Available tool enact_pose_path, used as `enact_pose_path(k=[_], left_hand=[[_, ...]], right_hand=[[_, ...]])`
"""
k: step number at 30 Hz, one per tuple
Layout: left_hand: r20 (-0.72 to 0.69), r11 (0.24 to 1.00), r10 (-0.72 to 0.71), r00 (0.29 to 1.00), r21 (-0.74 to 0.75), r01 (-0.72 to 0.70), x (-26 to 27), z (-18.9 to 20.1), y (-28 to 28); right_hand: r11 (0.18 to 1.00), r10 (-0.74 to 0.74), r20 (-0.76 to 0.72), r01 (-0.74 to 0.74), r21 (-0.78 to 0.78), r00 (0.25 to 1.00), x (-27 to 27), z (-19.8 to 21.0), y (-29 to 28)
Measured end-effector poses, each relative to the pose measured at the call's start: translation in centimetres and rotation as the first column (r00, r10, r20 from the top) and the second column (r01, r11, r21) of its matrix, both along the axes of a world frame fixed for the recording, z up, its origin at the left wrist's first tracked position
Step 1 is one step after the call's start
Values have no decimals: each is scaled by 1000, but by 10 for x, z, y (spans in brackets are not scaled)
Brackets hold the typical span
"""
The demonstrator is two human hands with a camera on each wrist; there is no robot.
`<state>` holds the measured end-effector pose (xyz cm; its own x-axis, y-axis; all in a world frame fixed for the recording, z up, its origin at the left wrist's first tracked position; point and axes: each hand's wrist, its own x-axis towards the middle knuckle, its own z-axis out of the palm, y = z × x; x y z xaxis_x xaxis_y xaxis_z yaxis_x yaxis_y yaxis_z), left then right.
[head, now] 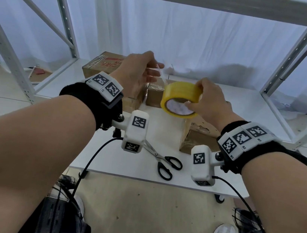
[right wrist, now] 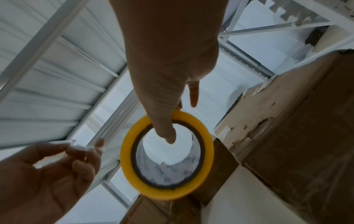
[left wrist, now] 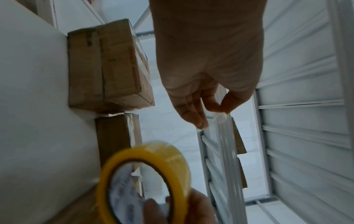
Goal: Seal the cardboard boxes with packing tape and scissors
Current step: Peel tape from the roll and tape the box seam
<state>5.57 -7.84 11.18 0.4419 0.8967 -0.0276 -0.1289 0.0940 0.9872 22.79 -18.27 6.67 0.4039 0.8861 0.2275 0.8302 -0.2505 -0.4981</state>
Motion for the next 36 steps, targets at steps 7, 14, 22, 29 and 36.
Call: enact_pose_path(k=[7, 14, 22, 29, 36], left_hand=[[24, 993, -118, 993, -12, 118, 8, 10, -16], [-99, 980, -186, 977, 49, 192, 18, 1, -21], [-185, 935, -254, 949, 204, 290, 12, -7, -15], [-288, 923, -247, 925, 219, 315, -4, -17, 3], [-198, 945, -319, 927, 10, 327, -5, -12, 0]], right_hand=[[979, 106, -160, -131, -158, 981, -15, -7, 6], [967, 190, -626, -254, -14, 756, -30, 0, 7], [980, 129, -409, -53, 192, 903, -37, 3, 14], [964, 52, -431, 67, 257, 901, -27, 8, 16], [955, 39, -484, 110, 276, 874, -28, 12, 19]])
